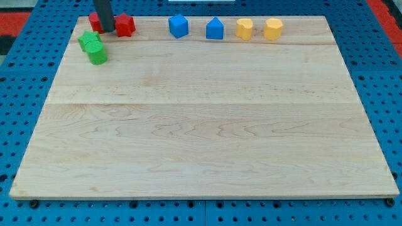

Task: Move the red circle above to the green star

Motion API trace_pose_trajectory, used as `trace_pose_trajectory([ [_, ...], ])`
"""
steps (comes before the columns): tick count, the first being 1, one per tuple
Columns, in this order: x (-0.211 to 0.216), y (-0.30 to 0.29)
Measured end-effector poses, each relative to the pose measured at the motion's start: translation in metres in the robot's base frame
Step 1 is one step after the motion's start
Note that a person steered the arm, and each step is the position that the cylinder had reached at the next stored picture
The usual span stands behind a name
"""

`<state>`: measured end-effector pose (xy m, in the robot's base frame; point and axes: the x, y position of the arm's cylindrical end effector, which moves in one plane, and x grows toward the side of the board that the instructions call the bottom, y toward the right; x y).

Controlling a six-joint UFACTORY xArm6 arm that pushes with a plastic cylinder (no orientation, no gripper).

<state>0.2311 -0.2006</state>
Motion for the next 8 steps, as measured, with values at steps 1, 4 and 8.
trace_pose_trajectory([
  [1,0.0,0.011],
  [4,0.0,-0.025],
  [8,-0.005,-0.104],
])
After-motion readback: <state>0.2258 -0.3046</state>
